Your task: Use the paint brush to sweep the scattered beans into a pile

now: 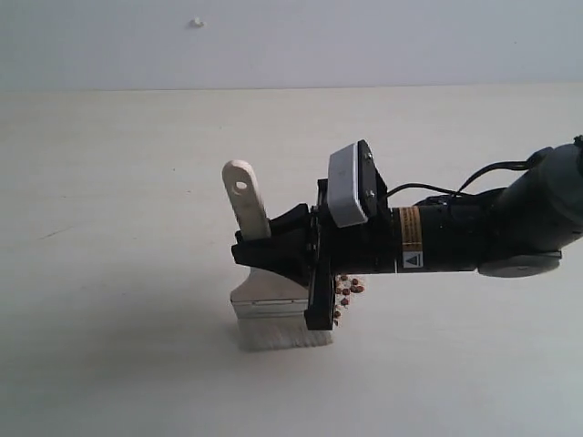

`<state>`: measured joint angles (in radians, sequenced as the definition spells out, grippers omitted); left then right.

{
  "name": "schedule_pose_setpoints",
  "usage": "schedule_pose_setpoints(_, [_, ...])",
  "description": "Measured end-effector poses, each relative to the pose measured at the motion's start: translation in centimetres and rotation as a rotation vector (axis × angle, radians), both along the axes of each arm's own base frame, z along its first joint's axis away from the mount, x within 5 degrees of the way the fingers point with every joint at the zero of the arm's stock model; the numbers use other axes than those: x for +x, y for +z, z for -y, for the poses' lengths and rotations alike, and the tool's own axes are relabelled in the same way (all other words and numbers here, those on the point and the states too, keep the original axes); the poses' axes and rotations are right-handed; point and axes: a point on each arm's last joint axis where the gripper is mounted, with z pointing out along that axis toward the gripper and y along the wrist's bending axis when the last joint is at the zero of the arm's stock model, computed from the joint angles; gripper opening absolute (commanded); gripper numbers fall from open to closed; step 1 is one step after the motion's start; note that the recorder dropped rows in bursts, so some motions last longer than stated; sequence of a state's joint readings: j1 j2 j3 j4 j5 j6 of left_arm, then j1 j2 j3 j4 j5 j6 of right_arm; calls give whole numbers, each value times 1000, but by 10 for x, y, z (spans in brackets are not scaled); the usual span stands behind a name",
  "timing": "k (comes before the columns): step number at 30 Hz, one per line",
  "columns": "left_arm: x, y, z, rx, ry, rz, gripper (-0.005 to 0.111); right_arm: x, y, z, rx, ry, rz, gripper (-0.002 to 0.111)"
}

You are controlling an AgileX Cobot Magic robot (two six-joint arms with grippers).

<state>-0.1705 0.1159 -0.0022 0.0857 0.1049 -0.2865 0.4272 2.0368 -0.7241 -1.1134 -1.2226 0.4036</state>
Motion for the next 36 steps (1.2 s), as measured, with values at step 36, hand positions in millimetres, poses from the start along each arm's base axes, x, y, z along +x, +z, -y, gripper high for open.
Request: schedule_pose_setpoints(36, [0,0,0,0,0,0,0,16,95,23,-70,158,-23,0])
